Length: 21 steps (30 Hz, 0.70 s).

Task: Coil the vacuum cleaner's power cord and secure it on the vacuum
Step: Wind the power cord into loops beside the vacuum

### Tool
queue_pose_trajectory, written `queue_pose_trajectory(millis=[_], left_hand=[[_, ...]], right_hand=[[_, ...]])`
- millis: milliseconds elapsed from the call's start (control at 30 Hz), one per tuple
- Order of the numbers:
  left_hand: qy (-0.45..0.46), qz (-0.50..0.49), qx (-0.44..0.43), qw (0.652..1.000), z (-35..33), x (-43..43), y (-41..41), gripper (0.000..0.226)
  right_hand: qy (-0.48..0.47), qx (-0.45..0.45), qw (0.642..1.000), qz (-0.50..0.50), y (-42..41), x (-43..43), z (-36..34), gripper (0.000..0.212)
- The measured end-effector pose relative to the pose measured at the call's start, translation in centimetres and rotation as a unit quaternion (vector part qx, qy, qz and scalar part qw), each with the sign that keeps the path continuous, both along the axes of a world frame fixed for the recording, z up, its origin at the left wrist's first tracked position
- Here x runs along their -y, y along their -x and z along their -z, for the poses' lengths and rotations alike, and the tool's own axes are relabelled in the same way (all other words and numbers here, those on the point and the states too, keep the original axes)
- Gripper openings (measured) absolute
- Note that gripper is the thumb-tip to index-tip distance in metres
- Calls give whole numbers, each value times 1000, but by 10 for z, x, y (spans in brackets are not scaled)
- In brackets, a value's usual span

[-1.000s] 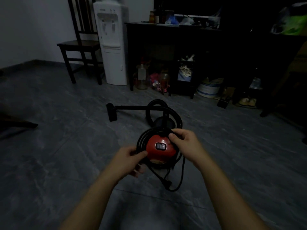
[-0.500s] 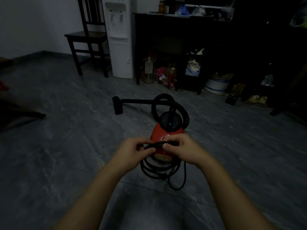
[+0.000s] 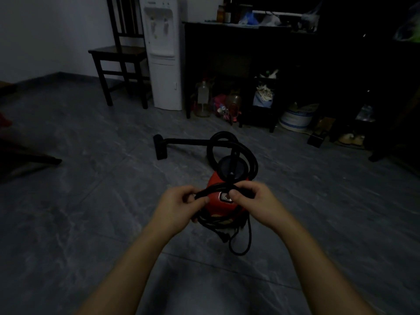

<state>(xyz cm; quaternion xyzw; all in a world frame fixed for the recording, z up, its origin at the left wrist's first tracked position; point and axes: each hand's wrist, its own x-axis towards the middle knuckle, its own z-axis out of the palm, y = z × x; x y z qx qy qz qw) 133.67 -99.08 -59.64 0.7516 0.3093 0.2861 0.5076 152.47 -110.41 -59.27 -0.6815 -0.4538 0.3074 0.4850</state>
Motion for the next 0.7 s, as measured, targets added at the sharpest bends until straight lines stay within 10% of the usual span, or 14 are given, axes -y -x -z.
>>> queue_pose_trajectory(millis=[700], left_hand=[[259, -66, 102, 958, -5, 8, 6, 19]], right_hand=[[-89, -53, 994, 42, 0, -1, 4, 13]])
